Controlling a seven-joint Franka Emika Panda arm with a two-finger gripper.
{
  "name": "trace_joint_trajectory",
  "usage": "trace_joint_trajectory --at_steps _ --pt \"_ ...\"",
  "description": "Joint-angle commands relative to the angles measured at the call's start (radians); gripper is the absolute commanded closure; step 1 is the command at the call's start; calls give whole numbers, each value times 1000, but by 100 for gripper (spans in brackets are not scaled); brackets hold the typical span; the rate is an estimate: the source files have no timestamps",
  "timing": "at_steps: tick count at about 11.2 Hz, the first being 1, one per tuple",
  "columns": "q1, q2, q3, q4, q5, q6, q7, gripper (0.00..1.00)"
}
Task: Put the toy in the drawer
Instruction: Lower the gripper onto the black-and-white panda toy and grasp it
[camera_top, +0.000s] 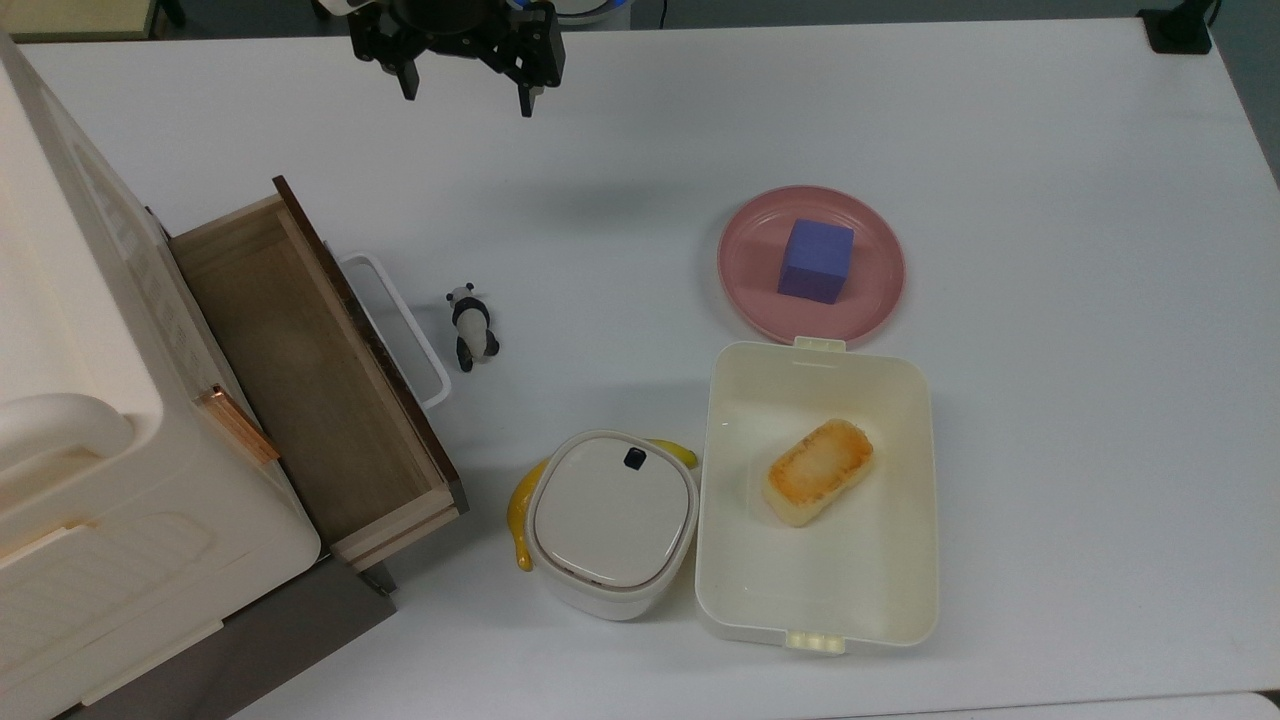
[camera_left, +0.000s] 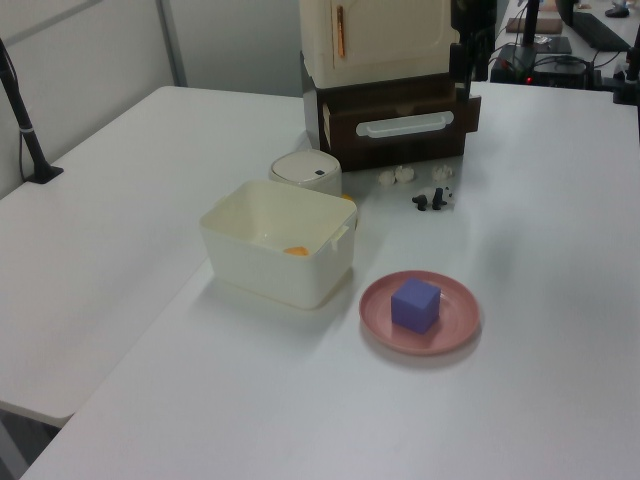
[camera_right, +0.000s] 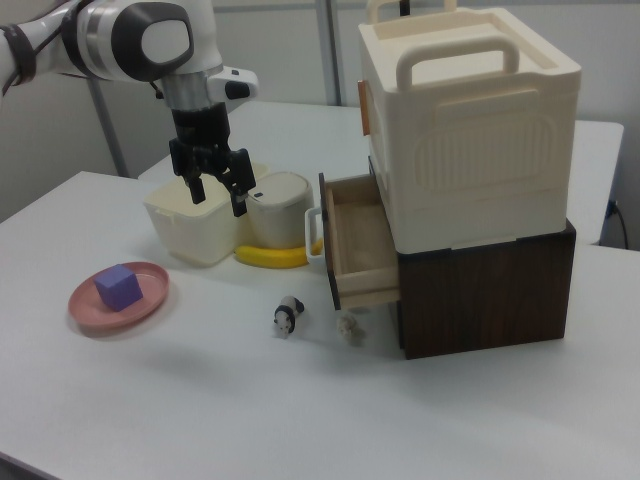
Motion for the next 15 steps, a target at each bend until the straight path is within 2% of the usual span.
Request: trace_joint_trajectory --at_steps 1,4,7,9,11,14,15 --pt "6 -8 -3 -17 11 4 -9 0" --pt "12 8 -1 -35 6 74 -70 0" --pt "40 31 -3 -139 -7 202 -116 0" --pt "42 122 -3 -196 -38 359 -127 0" --pt "32 220 -3 -212 -78 488 -128 0" --pt "31 302 -32 -223 -87 568 -176 7" --pt "29 322 -32 -223 -89 582 -176 13"
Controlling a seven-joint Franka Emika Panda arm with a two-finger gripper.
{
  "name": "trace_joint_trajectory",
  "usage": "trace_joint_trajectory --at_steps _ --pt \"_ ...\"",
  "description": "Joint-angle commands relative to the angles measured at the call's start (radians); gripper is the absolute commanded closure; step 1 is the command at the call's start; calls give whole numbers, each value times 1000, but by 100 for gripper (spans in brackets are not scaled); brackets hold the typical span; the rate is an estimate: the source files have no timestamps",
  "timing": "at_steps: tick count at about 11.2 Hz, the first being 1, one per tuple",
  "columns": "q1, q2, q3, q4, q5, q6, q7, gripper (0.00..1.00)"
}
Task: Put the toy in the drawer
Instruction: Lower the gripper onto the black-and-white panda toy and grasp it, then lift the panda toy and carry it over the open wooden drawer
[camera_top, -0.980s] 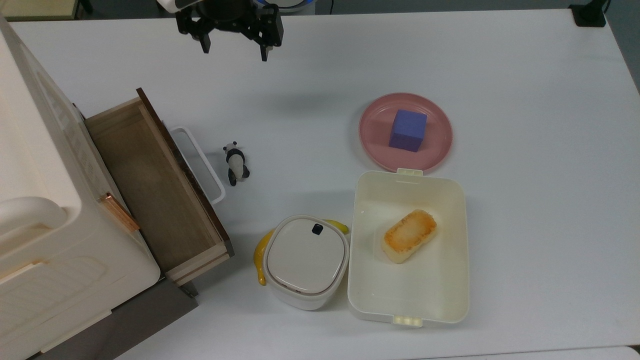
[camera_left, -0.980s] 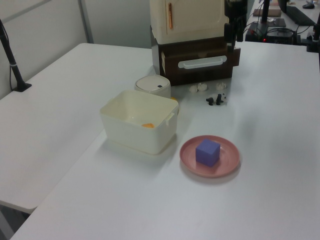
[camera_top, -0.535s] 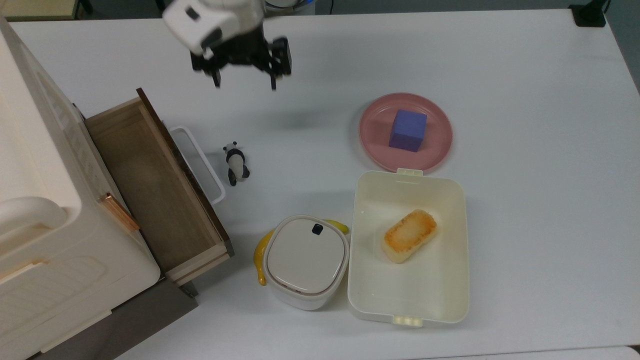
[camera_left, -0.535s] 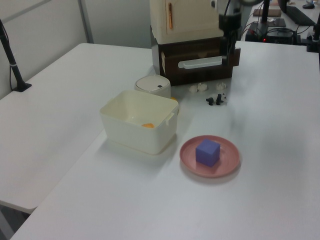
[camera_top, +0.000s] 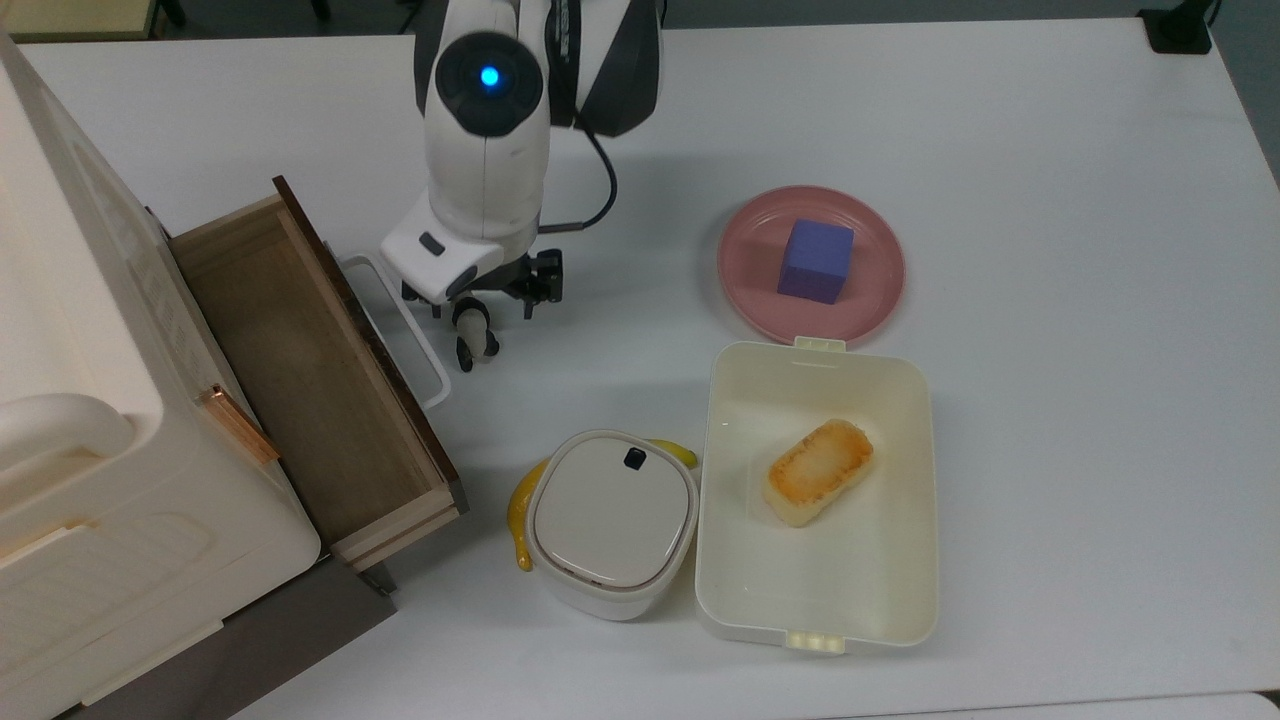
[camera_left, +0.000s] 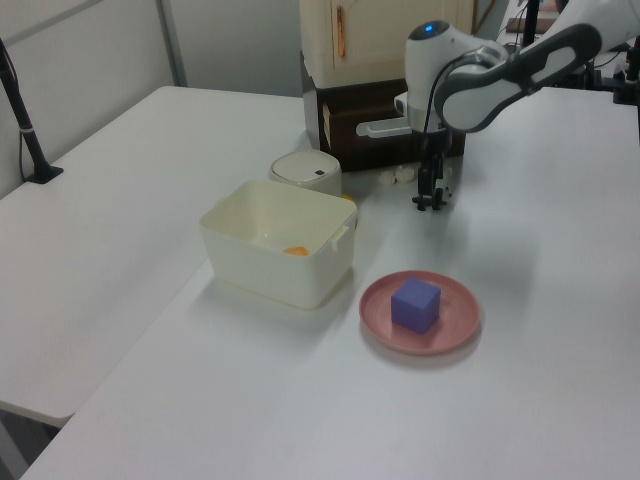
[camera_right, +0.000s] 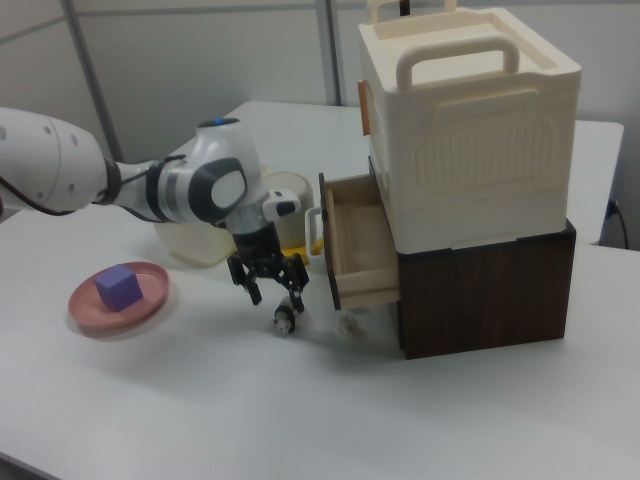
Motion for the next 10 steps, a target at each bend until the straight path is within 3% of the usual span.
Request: trace_joint_trajectory --at_steps 1,2,3,5,6,8,10 --pt "7 32 -17 -14 -39 42 -34 31" --pt "7 30 -17 -14 -50 39 -40 70" --pt "16 15 -17 -13 -42 27 -37 100" --pt "42 -70 -17 0 -21 -94 -33 100" --pt "53 -116 -17 35 26 -173 -37 100" --pt "53 -138 -25 191 97 -321 -62 100" --pt "47 -143 -101 286 128 -342 -147 100"
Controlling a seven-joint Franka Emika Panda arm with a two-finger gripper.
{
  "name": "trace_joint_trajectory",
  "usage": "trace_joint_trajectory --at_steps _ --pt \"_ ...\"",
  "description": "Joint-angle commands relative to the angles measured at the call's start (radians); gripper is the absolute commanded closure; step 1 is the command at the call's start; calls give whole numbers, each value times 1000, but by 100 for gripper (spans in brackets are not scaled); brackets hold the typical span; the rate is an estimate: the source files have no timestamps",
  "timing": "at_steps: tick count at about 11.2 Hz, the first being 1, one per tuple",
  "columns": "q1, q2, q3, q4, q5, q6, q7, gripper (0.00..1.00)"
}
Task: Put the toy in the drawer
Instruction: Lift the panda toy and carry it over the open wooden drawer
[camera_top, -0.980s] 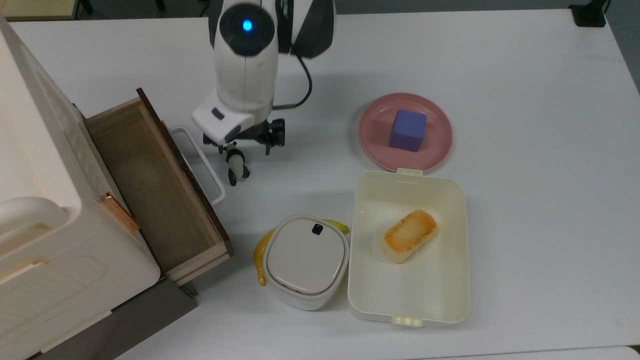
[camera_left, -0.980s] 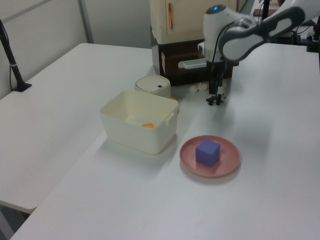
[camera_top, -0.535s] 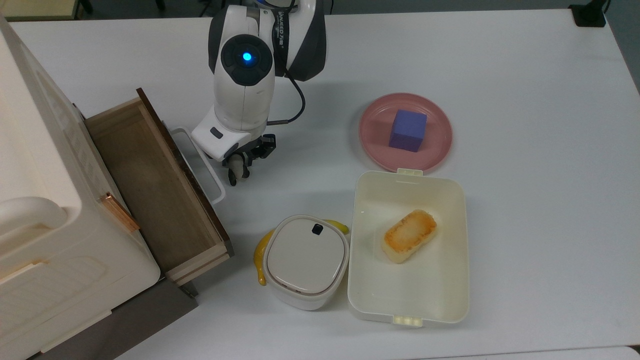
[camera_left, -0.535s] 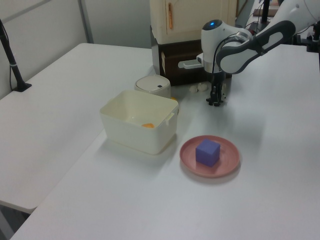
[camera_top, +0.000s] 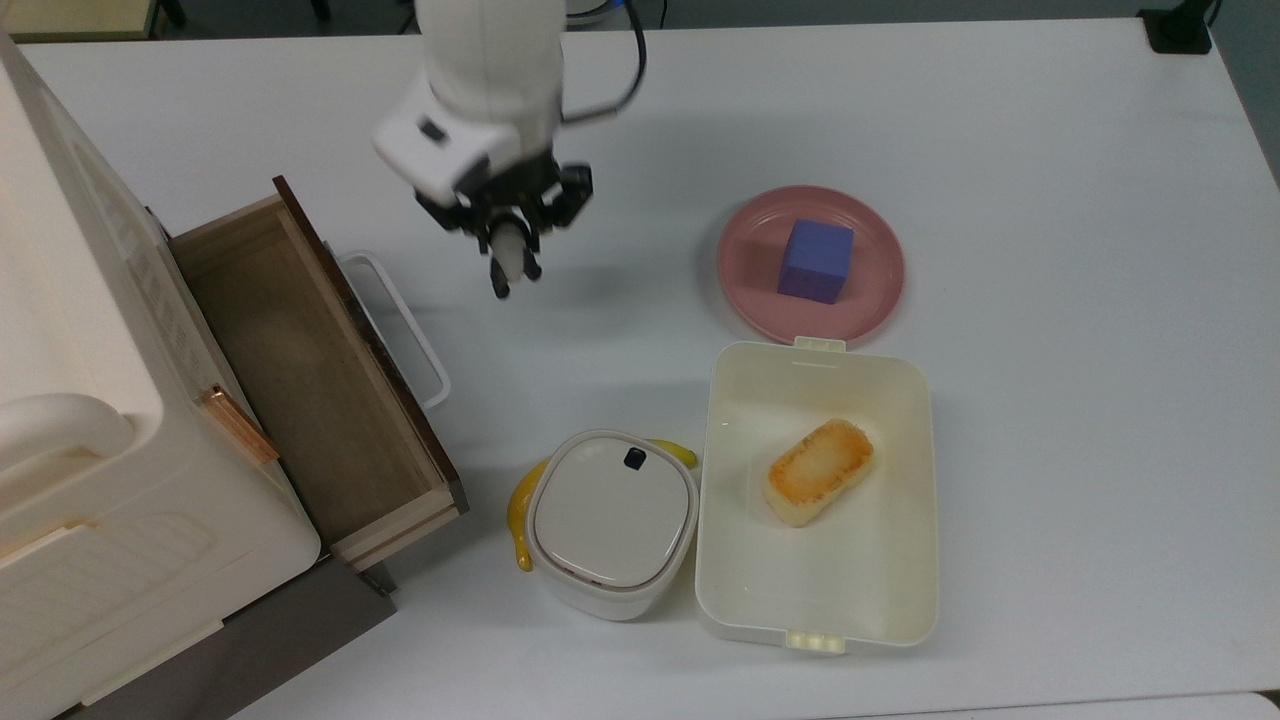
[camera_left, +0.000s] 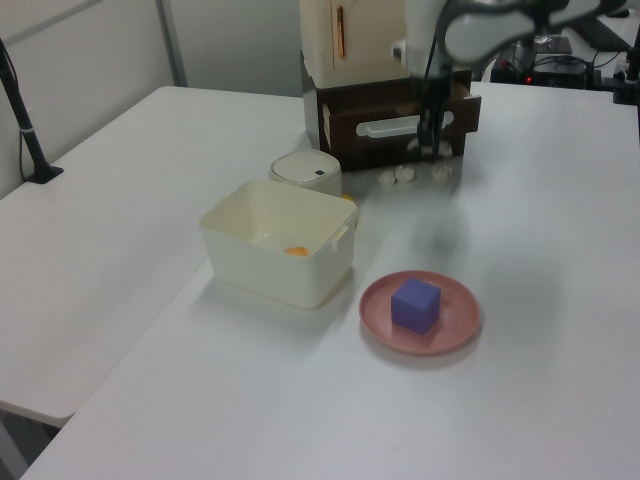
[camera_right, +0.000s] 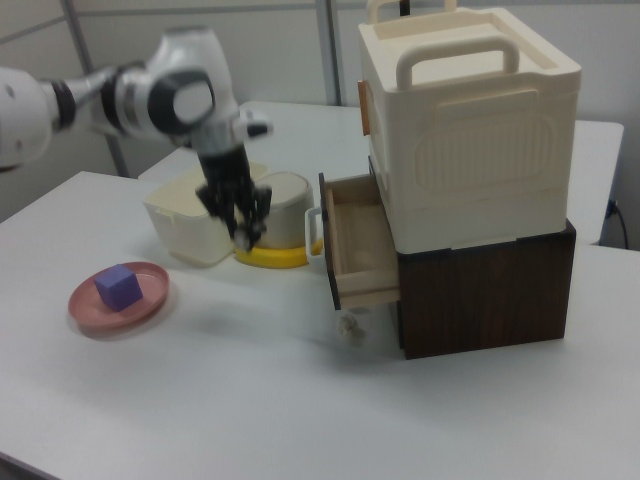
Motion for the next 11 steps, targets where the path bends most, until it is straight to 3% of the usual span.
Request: trace_joint_trajectory --at_steps 1,3,5,6,8,9,10,11 --pt "2 -2 -133 98 51 -15 -161 100" --pt "-3 4 -228 84 57 193 -206 100" --pt "-11 41 -275 69 48 276 -259 96" --pt "-11 76 -295 63 45 310 -287 89" --pt "-5 121 -301 32 43 367 -289 61" --pt "5 121 -301 28 45 364 -278 42" --pt "14 121 -299 28 49 361 -243 11" --pt "18 118 -298 29 49 361 -190 0"
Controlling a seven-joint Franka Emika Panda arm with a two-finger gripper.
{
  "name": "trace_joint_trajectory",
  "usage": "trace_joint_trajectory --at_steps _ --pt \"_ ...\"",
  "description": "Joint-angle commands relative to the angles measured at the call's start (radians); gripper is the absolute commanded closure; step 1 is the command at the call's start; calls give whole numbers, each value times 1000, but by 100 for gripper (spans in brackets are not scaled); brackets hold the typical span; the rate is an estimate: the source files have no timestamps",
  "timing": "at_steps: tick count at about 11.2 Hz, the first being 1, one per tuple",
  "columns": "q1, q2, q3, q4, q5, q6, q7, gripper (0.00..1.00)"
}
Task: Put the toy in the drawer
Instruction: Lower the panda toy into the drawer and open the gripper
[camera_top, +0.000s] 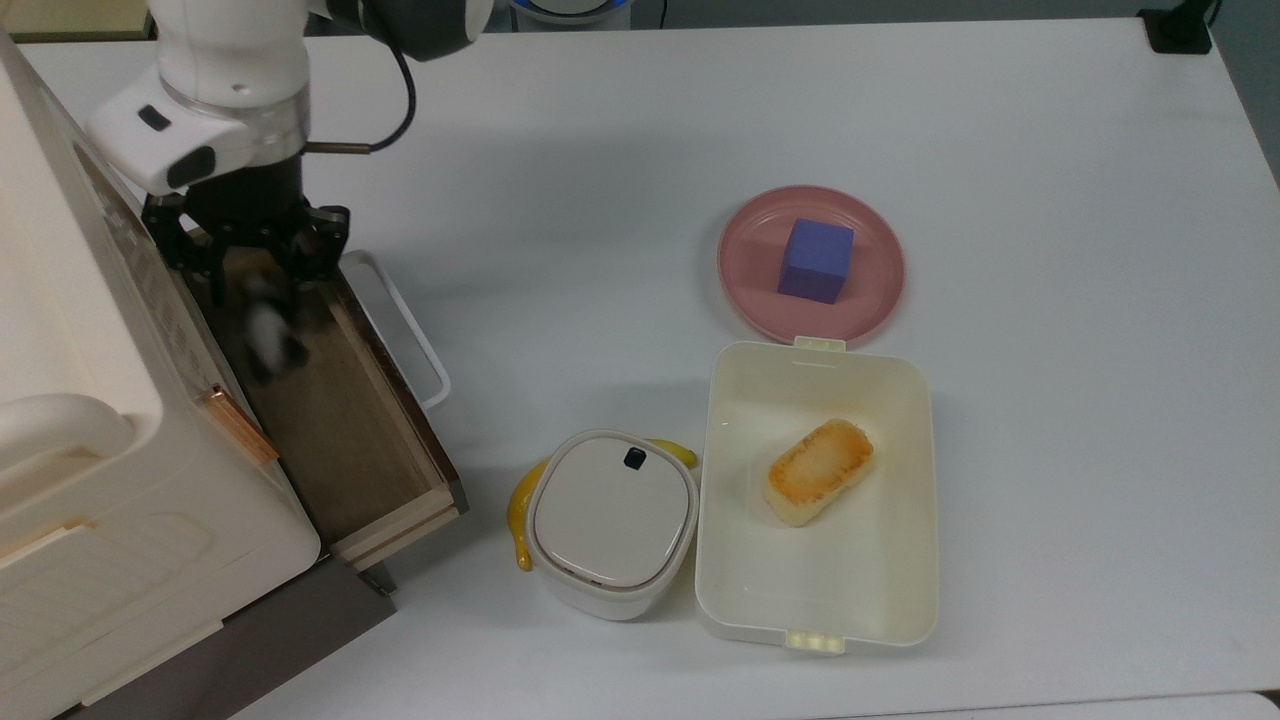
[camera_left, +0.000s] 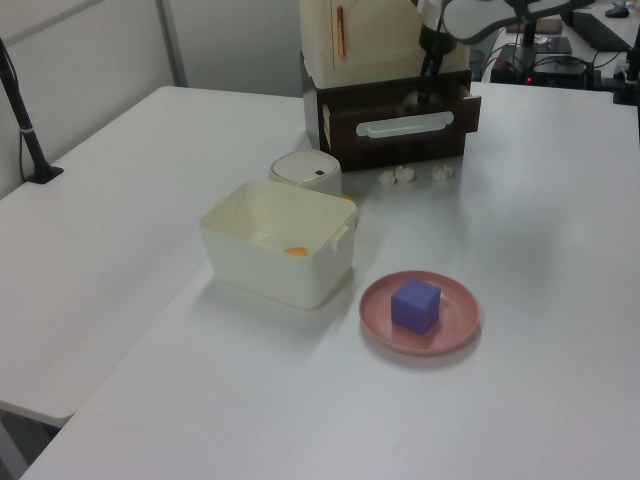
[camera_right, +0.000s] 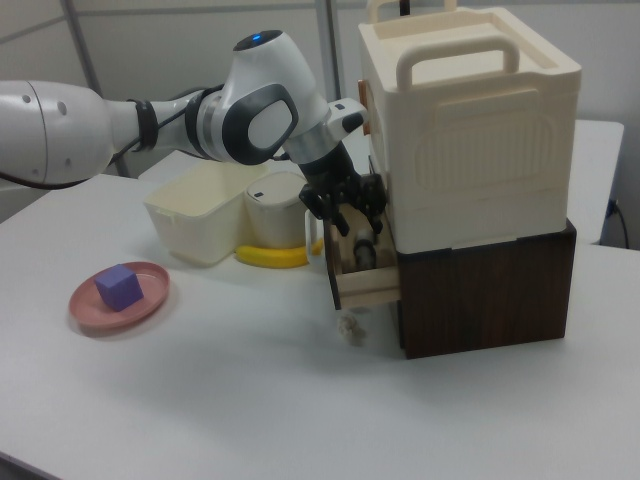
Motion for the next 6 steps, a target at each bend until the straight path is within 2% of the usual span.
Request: trace_joint_trajectory --at_steps 1,3,6 --pt "36 -20 -12 -15 17 21 95 0" --pt "57 -90 9 -15 17 -87 201 0" --pt "28 -236 150 -14 17 -421 262 0"
